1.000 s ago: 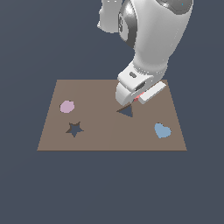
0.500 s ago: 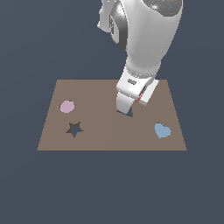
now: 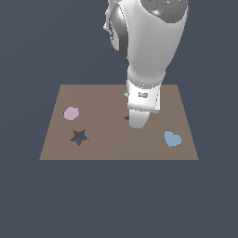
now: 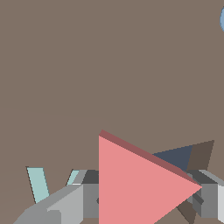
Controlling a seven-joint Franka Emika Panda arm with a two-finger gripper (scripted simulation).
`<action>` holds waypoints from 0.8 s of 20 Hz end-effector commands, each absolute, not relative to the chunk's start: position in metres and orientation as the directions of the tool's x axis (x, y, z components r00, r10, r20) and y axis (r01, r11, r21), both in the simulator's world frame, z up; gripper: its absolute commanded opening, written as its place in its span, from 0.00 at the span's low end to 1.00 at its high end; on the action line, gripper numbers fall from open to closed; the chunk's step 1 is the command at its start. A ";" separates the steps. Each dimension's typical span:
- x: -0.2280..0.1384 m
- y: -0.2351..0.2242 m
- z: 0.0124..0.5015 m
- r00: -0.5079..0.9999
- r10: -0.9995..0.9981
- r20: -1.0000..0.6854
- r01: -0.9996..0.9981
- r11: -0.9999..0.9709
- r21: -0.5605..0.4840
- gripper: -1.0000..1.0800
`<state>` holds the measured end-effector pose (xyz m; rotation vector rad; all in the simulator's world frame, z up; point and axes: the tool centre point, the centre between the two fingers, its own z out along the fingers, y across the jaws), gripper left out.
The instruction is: Insert a designated object into the corresponding slot on a board.
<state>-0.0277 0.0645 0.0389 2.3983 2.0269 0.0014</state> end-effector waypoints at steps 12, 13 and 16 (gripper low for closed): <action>-0.001 0.056 0.040 -0.278 0.960 -0.001 0.960 0.278 0.002 0.00; 0.001 0.056 0.040 -0.302 0.953 -0.001 0.953 0.302 0.002 0.00; 0.005 0.056 0.040 -0.363 0.932 -0.001 0.932 0.363 0.002 0.00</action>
